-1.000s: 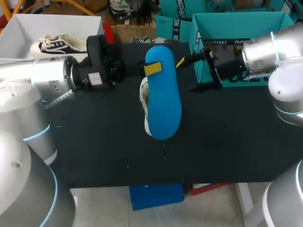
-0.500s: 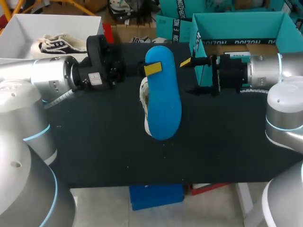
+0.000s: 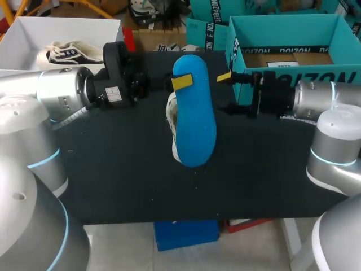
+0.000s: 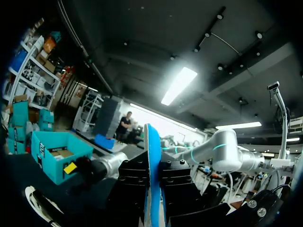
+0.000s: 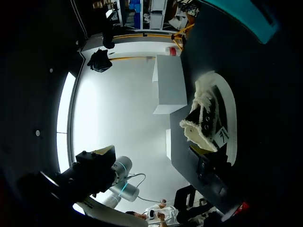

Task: Take the shoe out of the shoebox, open the shoe tongue, remove and reinsert the insole, then place the shoe into the shoebox

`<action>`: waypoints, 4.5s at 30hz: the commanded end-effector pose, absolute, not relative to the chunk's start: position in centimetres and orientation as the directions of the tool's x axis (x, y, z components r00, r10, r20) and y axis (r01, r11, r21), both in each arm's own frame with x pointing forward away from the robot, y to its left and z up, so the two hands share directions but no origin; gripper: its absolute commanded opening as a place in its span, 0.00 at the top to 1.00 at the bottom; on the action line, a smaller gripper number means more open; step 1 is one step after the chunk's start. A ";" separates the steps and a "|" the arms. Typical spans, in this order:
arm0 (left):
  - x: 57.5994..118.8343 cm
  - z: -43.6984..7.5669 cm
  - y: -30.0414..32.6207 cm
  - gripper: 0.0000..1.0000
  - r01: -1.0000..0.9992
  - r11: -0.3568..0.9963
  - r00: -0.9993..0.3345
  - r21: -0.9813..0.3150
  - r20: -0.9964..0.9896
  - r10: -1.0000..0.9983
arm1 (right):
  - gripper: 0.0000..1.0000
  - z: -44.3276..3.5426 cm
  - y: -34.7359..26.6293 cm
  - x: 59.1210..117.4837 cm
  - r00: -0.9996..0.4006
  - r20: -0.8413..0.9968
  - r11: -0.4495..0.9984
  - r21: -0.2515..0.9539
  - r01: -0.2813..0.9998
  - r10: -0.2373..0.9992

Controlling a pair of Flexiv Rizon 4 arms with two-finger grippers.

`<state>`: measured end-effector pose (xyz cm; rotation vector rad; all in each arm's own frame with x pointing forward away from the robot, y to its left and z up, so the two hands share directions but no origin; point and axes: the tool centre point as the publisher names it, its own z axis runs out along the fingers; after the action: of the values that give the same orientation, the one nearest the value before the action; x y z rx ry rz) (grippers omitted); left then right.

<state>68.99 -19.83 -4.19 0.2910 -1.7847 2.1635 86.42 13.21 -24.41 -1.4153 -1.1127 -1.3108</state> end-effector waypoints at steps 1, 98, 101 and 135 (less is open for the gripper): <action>68.9 -4.3 -20.0 1.00 -0.368 -0.170 -0.929 -0.914 0.354 0.110 | 0.00 -24.8 13.1 86.6 0.029 1.000 -0.200 -0.026 0.980 0.011; 61.1 -21.3 -14.6 1.00 0.995 0.030 -0.100 -0.097 -0.989 0.108 | 0.00 -24.8 13.1 86.5 0.025 1.000 -0.193 -0.024 0.981 0.003; 61.3 -22.7 -14.3 1.00 0.998 0.033 -0.050 -0.047 -0.994 0.101 | 0.00 -24.8 13.1 86.5 0.025 1.000 -0.193 -0.024 0.981 0.003; 70.5 -28.3 -16.7 1.00 0.965 -0.023 0.261 0.261 -0.948 0.183 | 0.00 -24.8 13.1 86.5 0.025 1.000 -0.193 -0.024 0.981 0.003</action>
<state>69.18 -15.72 -27.71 -2.9685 -2.3633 1.8535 86.57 13.04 -24.77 -1.3658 -1.0965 -1.3296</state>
